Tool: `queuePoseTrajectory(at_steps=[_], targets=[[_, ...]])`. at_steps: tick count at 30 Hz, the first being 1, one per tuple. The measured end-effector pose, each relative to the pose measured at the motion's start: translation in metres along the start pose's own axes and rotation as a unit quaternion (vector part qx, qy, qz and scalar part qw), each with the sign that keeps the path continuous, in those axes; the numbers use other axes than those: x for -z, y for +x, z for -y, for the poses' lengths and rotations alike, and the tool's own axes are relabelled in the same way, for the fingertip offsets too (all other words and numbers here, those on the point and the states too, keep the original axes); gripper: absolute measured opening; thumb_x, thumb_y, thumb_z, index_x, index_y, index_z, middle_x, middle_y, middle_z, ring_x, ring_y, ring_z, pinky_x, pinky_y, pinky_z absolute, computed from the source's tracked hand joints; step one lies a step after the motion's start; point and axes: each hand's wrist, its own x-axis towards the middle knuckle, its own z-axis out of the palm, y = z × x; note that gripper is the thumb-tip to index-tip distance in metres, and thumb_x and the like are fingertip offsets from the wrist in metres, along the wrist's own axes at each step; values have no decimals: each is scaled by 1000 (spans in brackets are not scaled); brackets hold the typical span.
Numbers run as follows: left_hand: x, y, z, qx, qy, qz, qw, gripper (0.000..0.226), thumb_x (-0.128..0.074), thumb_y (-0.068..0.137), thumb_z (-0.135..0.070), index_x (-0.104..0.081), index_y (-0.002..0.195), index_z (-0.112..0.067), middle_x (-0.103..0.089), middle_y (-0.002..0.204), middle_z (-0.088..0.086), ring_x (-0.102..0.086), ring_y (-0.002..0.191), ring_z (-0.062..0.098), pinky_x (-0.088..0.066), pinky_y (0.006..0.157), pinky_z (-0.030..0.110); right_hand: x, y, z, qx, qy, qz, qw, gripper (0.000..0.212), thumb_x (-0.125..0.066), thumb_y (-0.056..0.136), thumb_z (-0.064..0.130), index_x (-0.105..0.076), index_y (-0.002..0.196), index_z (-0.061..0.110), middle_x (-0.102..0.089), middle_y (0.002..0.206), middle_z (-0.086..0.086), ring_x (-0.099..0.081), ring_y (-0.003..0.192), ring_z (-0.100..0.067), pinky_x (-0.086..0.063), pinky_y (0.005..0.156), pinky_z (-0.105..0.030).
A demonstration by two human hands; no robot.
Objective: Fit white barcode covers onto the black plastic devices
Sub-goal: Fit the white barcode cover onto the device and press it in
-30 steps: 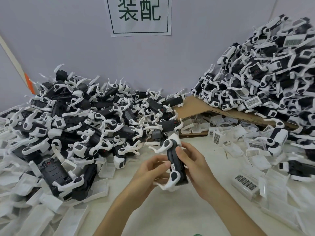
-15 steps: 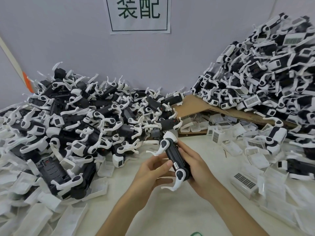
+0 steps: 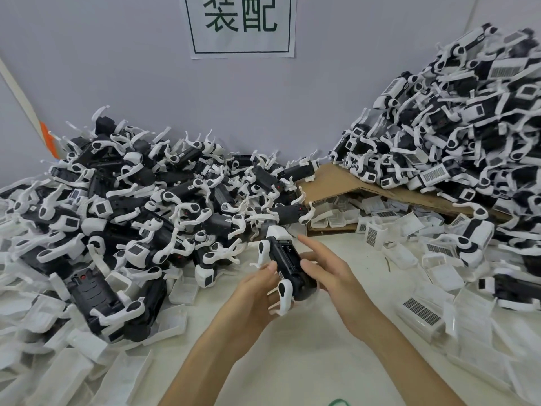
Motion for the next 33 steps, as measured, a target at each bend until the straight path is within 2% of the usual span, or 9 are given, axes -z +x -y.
queuePoseTrajectory(at_steps=[6,9,11,15,18,20,24,28,33], targets=[[5,4,4,8,-71,-21,997,35,-83,73,-32,-73,104,-20,-64,100,3,-60,78,13,-39,67,25,36,29,16,22,-263,-150,953,21,-66,94,17,-65,89,38,-69,88,10,-65,69,-3,-42,61,-19],[7,6,5,7,-82,-39,996,30,-84,70,-32,-74,97,-24,-64,105,5,-61,88,15,-44,78,28,70,50,20,6,-282,-297,912,20,-74,88,17,-63,103,24,-65,101,4,-60,80,-7,-40,61,-23],[7,6,5,4,-94,-42,995,29,-85,71,-32,-75,97,-24,-66,110,6,-61,98,19,-40,91,33,91,64,16,-38,-302,-354,884,46,-79,84,24,-53,121,12,-58,120,-7,-62,95,-23,-48,75,-35],[9,5,4,-3,-112,-47,993,43,-78,76,-33,-72,116,-19,-69,126,13,-67,108,21,-36,113,42,117,81,3,-174,-383,-344,840,76,-83,79,39,-43,134,5,-50,134,-18,-53,121,-39,-46,93,-46],[12,5,5,-3,-111,-51,993,61,-75,79,-32,-59,133,-10,-62,136,15,-65,114,23,-34,116,46,123,82,-8,-173,-401,-332,836,50,-78,86,28,-58,127,9,-66,118,-16,-61,108,-35,-45,77,-36],[13,6,4,-4,-107,-48,993,59,-74,81,-33,-59,133,-9,-63,135,15,-66,113,23,-31,118,47,124,82,-15,-149,-402,-331,841,39,-74,88,21,-64,125,12,-70,115,-14,-63,107,-34,-49,82,-37],[11,5,2,-9,-121,-54,991,42,-75,80,-30,-67,119,-16,-69,122,9,-70,103,21,-36,109,42,106,82,-3,-61,-282,-313,905,45,-78,84,13,-58,125,12,-72,112,-12,-65,102,-29,-49,80,-35],[8,3,1,-11,-102,-62,993,24,-73,81,-30,-76,105,-25,-72,114,4,-70,96,18,-36,95,38,68,60,23,10,16,-220,975,47,-80,79,3,-56,116,17,-73,98,-8,-71,96,-26,-57,83,-34],[7,1,-3,-33,-119,-92,988,12,-77,79,-24,-77,88,-32,-70,93,-4,-66,78,10,-36,78,31,24,21,9,-13,225,-76,971,48,-73,70,10,-60,116,15,-74,92,-3,-72,92,-16,-50,78,-29]])
